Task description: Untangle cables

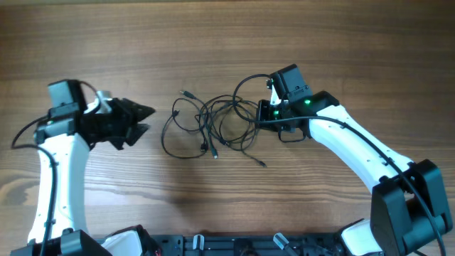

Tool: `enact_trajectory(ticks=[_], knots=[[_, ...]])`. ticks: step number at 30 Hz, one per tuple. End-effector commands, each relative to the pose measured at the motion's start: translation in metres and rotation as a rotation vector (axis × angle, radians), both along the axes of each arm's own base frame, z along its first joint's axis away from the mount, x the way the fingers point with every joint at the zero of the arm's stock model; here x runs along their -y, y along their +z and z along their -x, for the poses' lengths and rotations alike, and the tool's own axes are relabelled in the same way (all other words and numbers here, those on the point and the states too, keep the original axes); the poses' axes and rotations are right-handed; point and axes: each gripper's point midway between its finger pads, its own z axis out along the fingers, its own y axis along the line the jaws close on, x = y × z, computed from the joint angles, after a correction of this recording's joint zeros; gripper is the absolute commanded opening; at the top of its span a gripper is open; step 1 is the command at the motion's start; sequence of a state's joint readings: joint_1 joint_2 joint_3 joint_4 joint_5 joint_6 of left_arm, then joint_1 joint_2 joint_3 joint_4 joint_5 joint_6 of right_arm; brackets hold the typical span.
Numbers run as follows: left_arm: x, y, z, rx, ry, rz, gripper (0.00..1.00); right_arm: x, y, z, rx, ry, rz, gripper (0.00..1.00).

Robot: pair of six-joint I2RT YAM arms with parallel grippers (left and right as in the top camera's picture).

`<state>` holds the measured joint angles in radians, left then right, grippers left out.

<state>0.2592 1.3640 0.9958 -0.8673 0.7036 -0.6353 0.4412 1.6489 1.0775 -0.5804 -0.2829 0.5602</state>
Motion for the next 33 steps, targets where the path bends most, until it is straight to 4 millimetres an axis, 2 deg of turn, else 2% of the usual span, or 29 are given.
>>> enact_trajectory(ticks=[1,3,5,8,11,12,14,16,18,22,23,24,25,28,31,33], knots=[[0.034,-0.007,-0.002,0.052,-0.166,-0.083,0.56,-0.016,0.007,0.005,0.012,0.099,-0.082,0.04],[0.056,-0.013,0.0,0.055,-0.242,-0.111,0.56,-0.037,0.021,0.01,0.064,0.248,-0.192,0.04],[0.08,-0.023,0.006,0.038,-0.33,-0.137,0.51,-0.05,0.048,0.003,0.145,0.315,-0.275,0.04],[0.107,-0.031,0.017,0.023,-0.422,-0.143,0.49,-0.054,0.106,-0.02,0.318,0.343,-0.274,0.04],[0.129,-0.033,0.022,0.051,-0.497,-0.155,0.5,-0.051,0.175,-0.04,0.487,0.312,-0.254,0.04],[0.133,-0.034,0.022,0.063,-0.509,-0.175,0.5,-0.053,0.208,-0.041,0.56,0.318,-0.279,0.04],[0.136,-0.034,0.021,0.076,-0.518,-0.19,0.5,-0.057,0.244,-0.032,0.64,0.372,-0.329,0.04],[0.137,-0.033,0.02,0.083,-0.518,-0.19,0.5,-0.061,0.268,-0.013,0.702,0.46,-0.378,0.04],[0.137,-0.033,0.019,0.088,-0.517,-0.19,0.51,-0.061,0.273,-0.002,0.735,0.531,-0.378,0.04],[0.122,-0.02,0.018,0.101,-0.498,-0.205,0.5,-0.055,0.26,-0.002,0.718,0.54,-0.314,0.04],[0.117,-0.013,0.015,0.127,-0.496,-0.215,0.51,-0.054,0.257,-0.001,0.716,0.548,-0.303,0.04],[0.108,0.003,0.007,0.188,-0.483,-0.23,0.51,-0.052,0.253,0.0,0.708,0.555,-0.281,0.04],[0.099,0.021,-0.005,0.269,-0.454,-0.248,0.51,-0.049,0.244,0.004,0.694,0.587,-0.252,0.04],[0.087,0.049,-0.03,0.423,-0.386,-0.294,0.5,-0.048,0.223,0.025,0.646,0.705,-0.191,0.04],[0.093,0.058,-0.051,0.509,-0.371,-0.296,0.55,-0.052,0.212,0.044,0.576,0.745,-0.186,0.04],[0.104,0.049,-0.057,0.483,-0.369,-0.256,0.59,-0.065,0.22,0.06,0.584,0.797,-0.228,0.04]])
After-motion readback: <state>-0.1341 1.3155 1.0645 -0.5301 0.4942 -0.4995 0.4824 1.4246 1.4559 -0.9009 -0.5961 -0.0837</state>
